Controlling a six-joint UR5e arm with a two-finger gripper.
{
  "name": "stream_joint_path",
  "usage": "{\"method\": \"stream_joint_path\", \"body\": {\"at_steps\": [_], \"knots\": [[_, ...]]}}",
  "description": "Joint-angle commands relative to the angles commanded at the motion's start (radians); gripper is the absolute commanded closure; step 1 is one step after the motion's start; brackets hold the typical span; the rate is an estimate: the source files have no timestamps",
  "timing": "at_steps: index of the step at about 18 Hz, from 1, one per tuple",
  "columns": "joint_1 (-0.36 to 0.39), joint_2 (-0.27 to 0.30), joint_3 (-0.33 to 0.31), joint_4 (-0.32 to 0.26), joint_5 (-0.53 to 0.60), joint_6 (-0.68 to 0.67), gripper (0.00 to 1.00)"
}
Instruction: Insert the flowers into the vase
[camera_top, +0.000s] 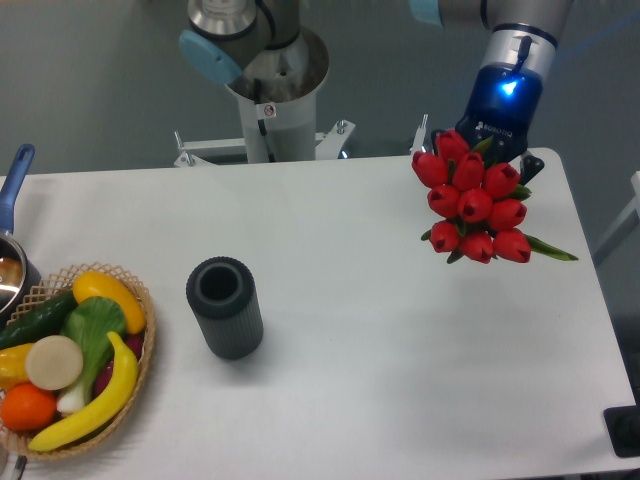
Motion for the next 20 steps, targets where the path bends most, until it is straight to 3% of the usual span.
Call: {"method": "stream_joint_path", "body": {"at_steps": [13,18,20], "knots": [[0.008,-0.008,0.008,0.000,-0.103,-0.002,0.71],[-0.012,-0.014,0.006,0.000,-0.104,0.003,0.71],[-0.057,-0.015,0.015,0.008,-0.126,0.002,0.71]]}}
